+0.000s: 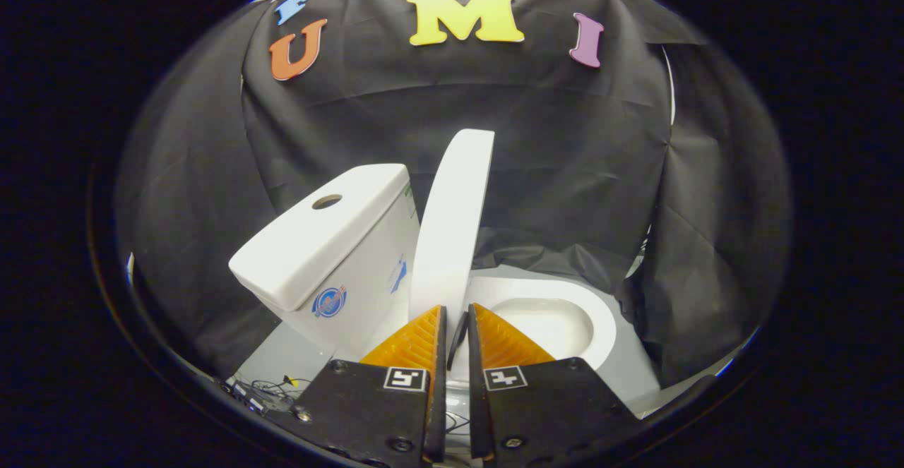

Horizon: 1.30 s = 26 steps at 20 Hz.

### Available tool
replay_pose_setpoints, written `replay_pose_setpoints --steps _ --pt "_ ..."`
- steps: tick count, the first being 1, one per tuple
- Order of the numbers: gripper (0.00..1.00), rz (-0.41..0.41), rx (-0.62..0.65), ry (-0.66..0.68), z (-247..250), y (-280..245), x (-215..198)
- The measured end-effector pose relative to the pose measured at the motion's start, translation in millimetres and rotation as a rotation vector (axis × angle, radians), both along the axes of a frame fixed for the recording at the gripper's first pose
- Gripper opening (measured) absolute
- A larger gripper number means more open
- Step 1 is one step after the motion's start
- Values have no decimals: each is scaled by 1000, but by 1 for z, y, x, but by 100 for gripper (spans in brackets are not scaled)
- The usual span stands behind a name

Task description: Open the toilet lid.

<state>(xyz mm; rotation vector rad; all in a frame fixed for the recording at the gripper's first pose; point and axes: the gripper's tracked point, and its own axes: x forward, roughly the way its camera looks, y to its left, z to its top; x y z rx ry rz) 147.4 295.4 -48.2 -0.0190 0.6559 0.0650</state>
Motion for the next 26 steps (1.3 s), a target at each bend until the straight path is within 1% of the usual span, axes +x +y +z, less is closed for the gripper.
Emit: replay_pose_setpoints --steps 6,19,26 --pt "18 28 19 7 -1 23 3" --pt "18 85 -59 -19 -5 58 4" --pt "19 145 -104 -34 -8 80 4"
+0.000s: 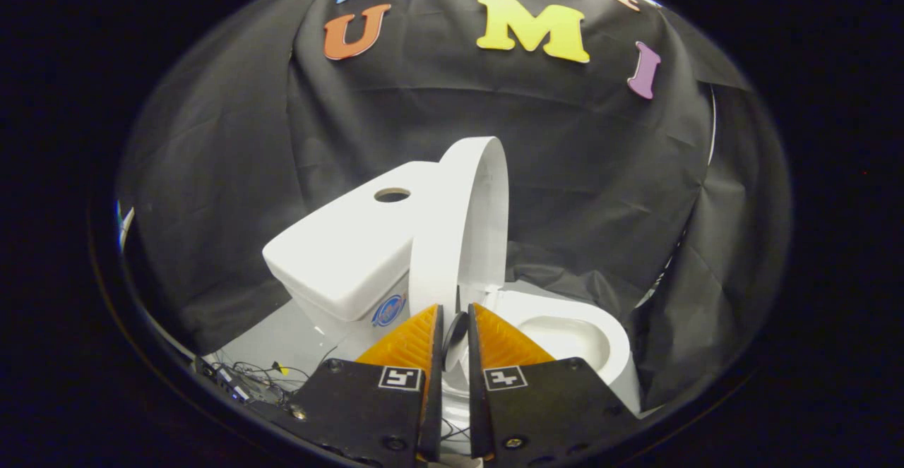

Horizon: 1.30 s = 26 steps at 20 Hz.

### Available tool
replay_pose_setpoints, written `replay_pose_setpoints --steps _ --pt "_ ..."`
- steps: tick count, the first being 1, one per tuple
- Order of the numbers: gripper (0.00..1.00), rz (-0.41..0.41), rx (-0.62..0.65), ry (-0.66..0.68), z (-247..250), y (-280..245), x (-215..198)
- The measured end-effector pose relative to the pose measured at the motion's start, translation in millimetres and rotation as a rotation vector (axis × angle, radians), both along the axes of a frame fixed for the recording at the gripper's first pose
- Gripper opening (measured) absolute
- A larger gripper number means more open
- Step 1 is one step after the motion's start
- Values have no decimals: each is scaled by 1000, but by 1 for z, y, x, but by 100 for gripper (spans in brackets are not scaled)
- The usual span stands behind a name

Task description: Open the toilet lid.

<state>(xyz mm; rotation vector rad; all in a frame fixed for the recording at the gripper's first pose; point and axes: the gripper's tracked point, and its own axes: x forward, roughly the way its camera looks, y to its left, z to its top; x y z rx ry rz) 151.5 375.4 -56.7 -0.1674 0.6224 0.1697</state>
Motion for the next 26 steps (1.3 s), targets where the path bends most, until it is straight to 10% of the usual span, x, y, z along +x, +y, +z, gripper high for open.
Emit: replay_pose_setpoints --steps 13,23,26 --pt "21 103 -40 -23 -6 22 2" --pt "86 187 125 -38 22 -15 -20" --pt "87 201 149 -147 43 -36 -20"
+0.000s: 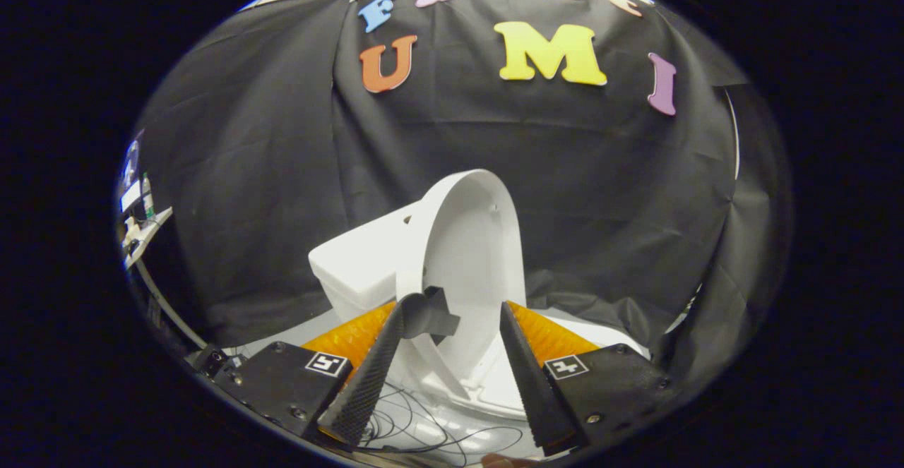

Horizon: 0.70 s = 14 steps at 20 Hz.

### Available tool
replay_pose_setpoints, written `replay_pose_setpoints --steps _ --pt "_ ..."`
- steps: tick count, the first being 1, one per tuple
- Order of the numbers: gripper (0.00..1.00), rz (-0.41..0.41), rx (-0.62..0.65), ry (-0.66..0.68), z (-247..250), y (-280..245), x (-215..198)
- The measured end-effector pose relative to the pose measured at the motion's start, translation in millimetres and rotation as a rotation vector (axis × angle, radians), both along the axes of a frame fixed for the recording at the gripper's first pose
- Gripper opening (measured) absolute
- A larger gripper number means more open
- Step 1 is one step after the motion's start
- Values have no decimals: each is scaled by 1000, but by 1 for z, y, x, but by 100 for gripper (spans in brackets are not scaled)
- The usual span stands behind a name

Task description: Open the toilet lid.

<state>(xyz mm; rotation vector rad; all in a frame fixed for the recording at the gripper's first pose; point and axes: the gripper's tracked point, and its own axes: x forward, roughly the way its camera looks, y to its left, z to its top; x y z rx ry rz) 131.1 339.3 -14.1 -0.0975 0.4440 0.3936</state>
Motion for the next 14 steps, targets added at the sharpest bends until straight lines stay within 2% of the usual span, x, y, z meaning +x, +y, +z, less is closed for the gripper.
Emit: replay_pose_setpoints --steps 7,8,9,14 --pt "88 -16 63 -288 49 -58 -24" --pt "96 -16 70 -311 54 -66 -29" --pt "99 -27 65 -314 53 -77 -34" --pt "100 -57 78 -326 62 -121 -58"
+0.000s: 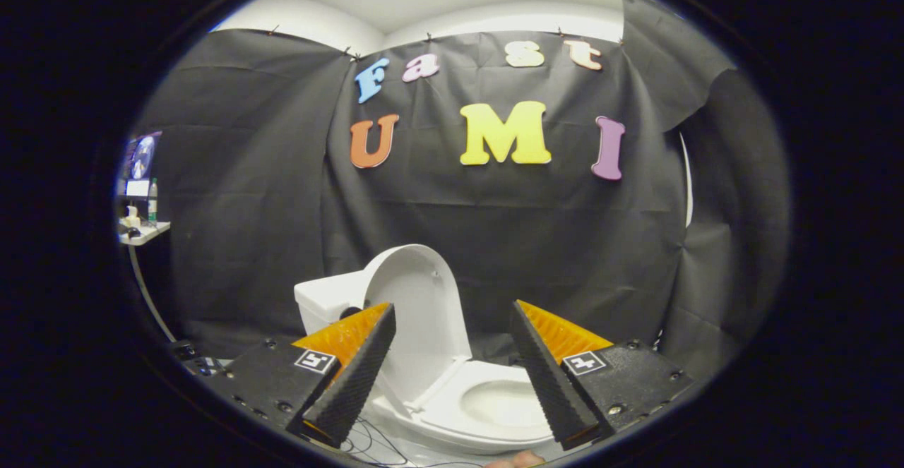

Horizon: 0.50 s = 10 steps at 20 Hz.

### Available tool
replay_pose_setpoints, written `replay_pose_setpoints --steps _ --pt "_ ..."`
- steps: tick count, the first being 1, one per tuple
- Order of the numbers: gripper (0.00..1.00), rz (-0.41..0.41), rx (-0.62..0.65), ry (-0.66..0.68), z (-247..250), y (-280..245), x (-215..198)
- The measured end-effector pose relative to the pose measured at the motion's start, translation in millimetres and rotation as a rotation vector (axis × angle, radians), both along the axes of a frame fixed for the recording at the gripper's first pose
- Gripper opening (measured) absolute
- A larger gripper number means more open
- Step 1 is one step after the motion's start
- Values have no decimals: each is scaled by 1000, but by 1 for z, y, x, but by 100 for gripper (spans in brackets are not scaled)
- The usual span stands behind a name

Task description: Open the toilet lid.

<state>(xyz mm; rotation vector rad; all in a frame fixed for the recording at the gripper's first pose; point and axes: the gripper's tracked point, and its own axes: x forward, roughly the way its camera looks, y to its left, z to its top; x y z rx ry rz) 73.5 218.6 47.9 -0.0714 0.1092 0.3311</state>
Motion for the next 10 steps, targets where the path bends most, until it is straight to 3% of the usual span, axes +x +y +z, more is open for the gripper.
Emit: replay_pose_setpoints --steps 10 --pt "100 -51 60 -20 4 -95 -67"
